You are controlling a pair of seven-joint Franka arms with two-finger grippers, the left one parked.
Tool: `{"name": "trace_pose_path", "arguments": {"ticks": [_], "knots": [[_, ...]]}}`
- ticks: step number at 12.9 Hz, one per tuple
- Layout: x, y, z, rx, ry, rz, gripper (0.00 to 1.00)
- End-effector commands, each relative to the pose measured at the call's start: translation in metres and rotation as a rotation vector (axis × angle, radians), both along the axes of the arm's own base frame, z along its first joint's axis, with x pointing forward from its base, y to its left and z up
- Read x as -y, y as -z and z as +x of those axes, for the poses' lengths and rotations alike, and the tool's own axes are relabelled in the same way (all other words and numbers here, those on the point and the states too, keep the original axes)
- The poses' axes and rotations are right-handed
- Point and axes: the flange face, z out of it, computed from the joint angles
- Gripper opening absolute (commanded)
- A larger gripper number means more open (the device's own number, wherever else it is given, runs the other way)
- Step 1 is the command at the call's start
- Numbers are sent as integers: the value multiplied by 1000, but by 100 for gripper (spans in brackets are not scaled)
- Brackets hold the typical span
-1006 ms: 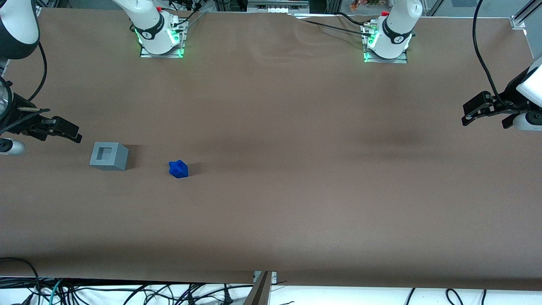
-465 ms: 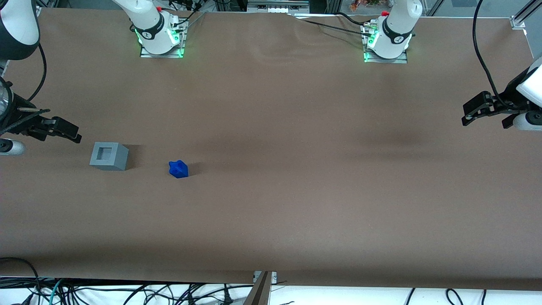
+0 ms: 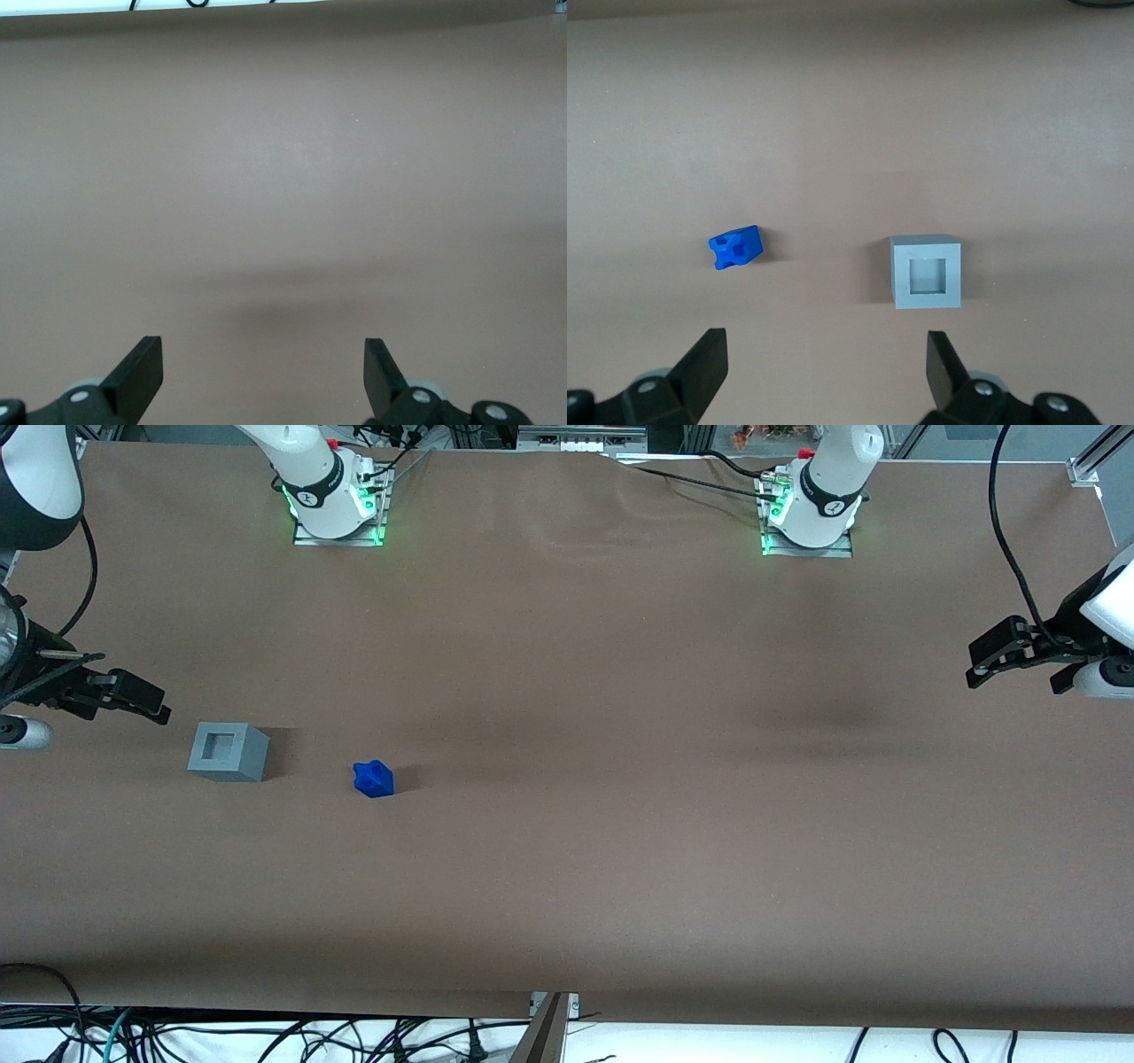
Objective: Insert blue part into gray base with right arm
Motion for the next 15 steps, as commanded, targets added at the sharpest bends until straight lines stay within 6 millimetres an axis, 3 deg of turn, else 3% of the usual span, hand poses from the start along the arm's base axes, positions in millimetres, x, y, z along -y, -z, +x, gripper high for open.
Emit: {"name": "trace_pose_path", "arguments": {"ticks": [1,12,15], "knots": [[0,-5,1,0,-16,-10,99],[-1,-5,1,0,-13,-8,99],[-11,27,12,-48,-27,-11,99]]}}
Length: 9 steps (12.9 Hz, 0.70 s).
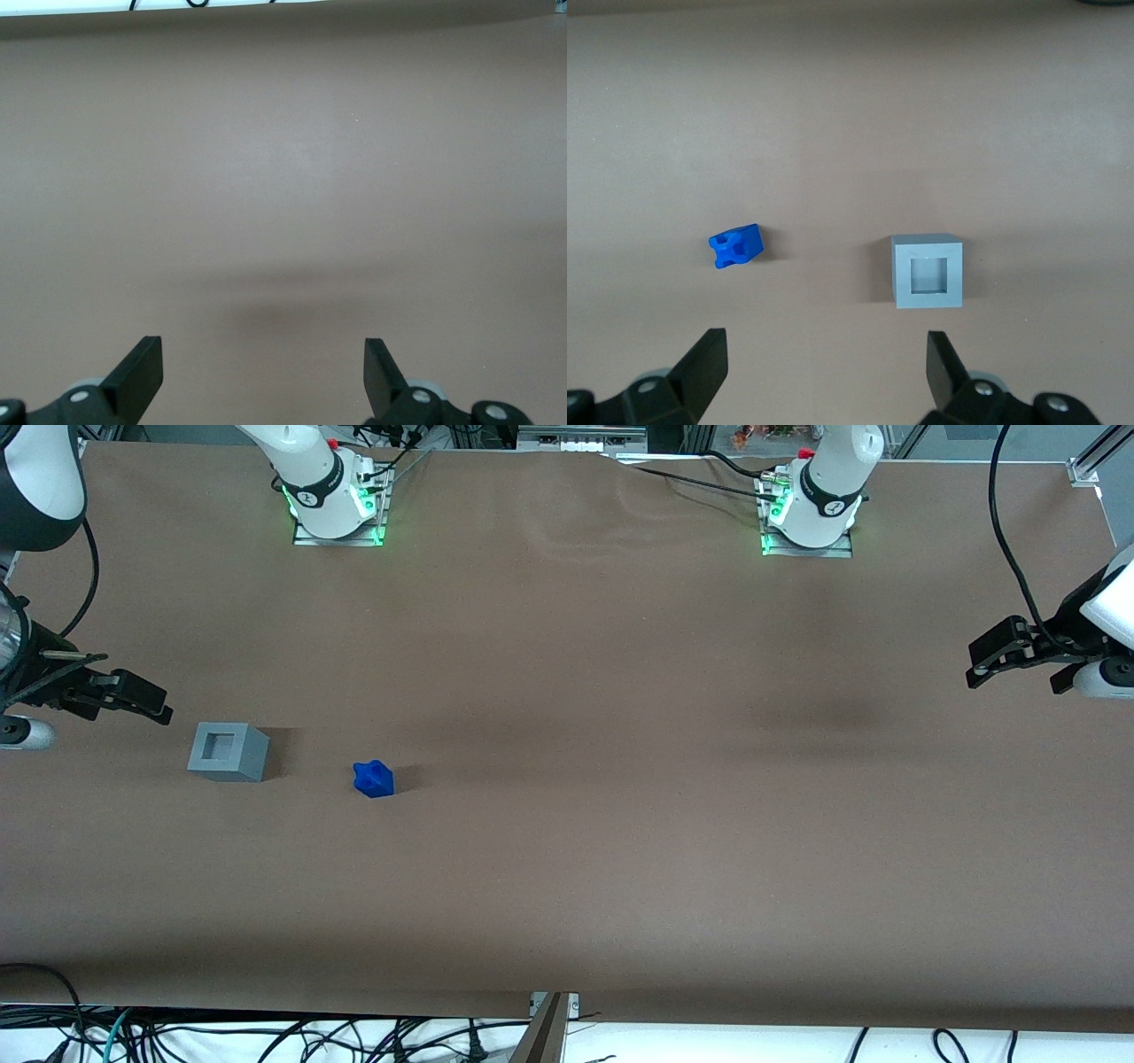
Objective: Insert blue part into gray base with right arm
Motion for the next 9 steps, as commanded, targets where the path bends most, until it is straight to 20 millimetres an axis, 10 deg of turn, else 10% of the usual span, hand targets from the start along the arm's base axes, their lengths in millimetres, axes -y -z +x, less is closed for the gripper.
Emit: {"name": "trace_pose_path", "arguments": {"ticks": [1,9], "knots": [[-20,23,11,-39,-40,-10,99],[-126,144,43,-84,-177,-33,99]]}}
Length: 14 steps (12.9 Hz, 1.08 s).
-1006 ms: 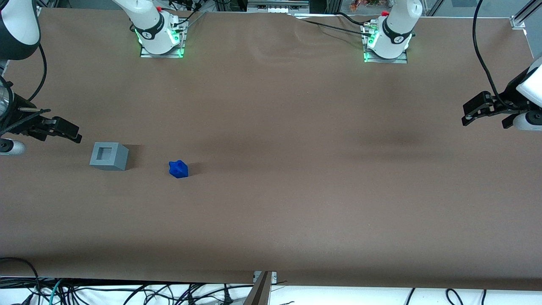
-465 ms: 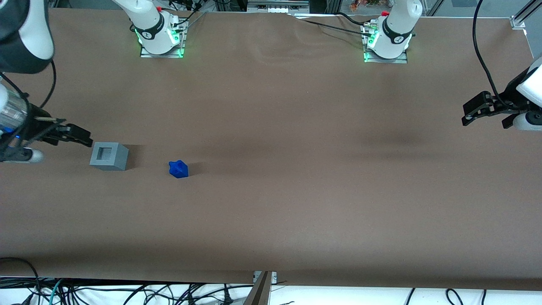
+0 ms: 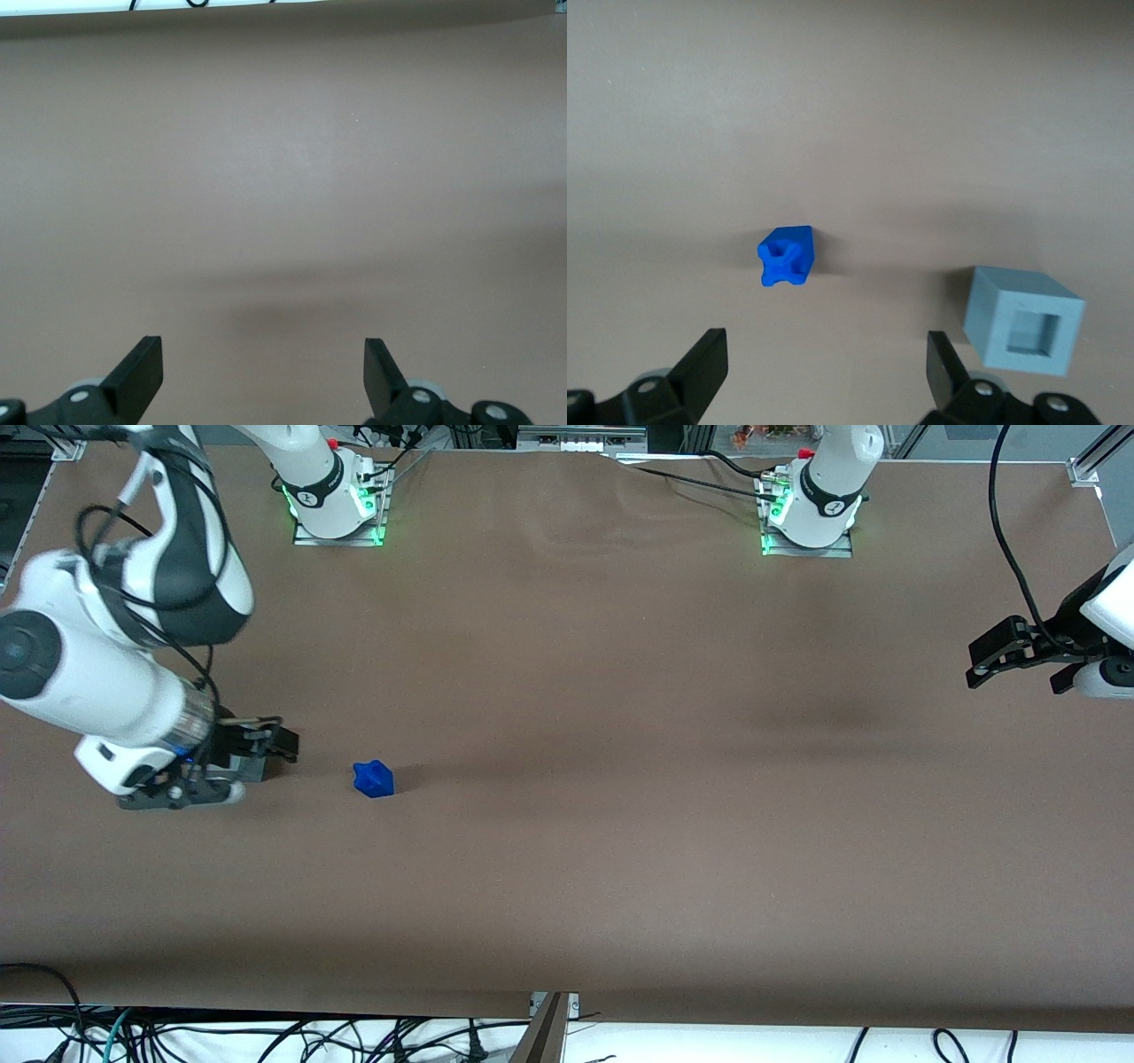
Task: Insert blue part into gray base with right arm
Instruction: 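Reach the open right gripper over the blue part and lower it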
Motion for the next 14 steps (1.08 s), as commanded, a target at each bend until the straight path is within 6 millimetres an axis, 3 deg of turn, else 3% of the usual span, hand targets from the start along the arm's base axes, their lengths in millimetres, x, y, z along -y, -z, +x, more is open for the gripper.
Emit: {"name": "trace_pose_path", "arguments": {"ticks": [1,5,8,10,14], "knots": [[-18,36,7,-15,-22,-18,99],[-29,95,0,-3,2,-15,99],[-47,129,-4,-12,-25,-19,99],[-60,154,-17,-6,-46,-17,99],[-60,177,-25,-29,-35,-22,99]]}}
